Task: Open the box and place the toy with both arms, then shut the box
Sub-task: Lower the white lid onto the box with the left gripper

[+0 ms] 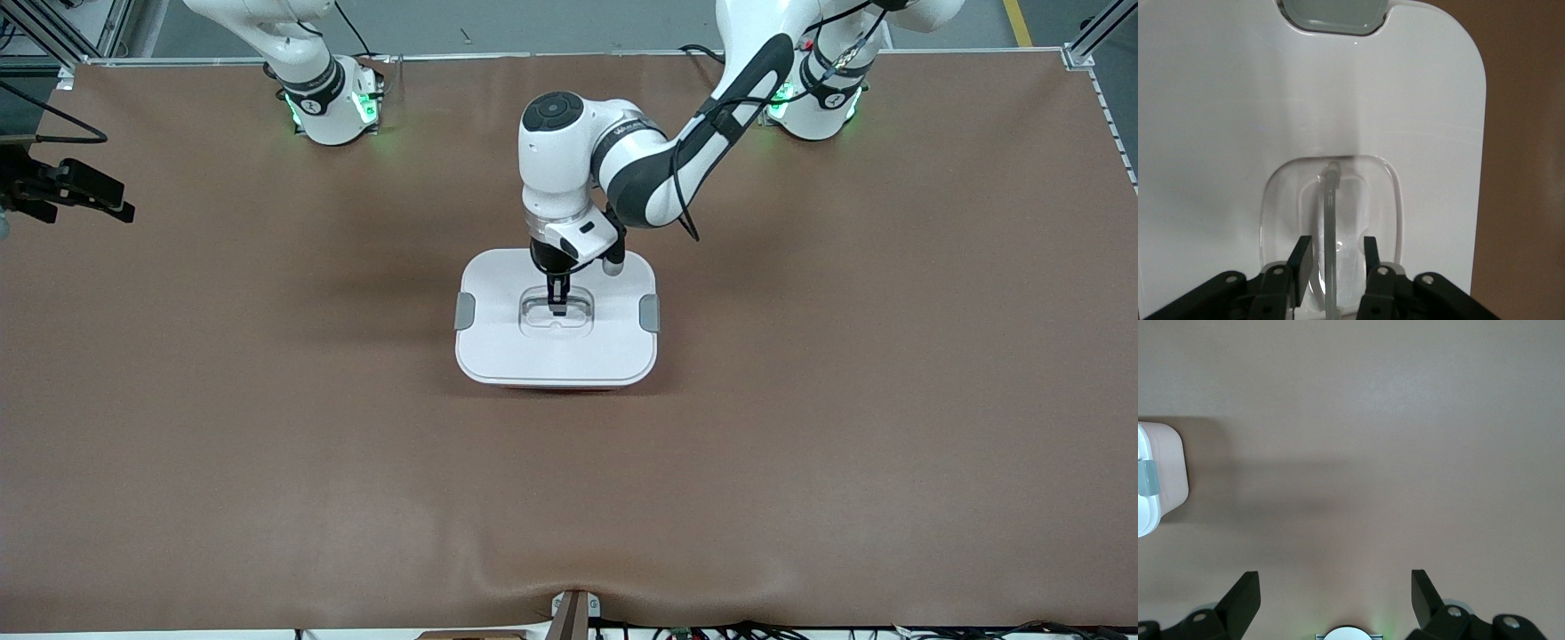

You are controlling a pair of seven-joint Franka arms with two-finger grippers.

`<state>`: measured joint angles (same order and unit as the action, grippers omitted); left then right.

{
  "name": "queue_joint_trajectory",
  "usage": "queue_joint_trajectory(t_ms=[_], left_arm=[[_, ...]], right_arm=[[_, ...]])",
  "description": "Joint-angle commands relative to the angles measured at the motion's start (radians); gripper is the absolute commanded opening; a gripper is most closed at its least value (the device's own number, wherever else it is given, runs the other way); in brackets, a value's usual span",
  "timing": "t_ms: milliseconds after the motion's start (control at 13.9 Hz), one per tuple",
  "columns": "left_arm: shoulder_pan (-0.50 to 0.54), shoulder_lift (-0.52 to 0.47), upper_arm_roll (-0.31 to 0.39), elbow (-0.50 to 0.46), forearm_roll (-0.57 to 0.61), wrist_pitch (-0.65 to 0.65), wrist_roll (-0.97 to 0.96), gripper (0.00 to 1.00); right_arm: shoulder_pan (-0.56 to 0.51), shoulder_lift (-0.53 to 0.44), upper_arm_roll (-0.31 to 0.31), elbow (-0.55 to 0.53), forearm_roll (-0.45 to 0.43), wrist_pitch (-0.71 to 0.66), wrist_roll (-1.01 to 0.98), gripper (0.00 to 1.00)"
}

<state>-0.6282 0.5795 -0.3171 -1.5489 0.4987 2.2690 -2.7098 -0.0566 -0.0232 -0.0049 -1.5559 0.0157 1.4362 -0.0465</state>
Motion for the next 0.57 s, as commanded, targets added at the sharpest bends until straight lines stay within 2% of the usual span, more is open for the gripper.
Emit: queue_joint_trajectory(t_ms=[0,503], left_arm=[[-0.001,-0.023,0.004,0.024,0.026,-0.019,-0.025,1.0],[0.064,-0.085,-0.005,0.03,0.011,-0.086,0.132,1.0]], right_arm=[[0.009,-0.001,-0.001,0.003,-0.023,0.001,-0.007,1.0],[0.03,-0.001,-0.001,0.005,-0.034,0.007,-0.006,1.0]])
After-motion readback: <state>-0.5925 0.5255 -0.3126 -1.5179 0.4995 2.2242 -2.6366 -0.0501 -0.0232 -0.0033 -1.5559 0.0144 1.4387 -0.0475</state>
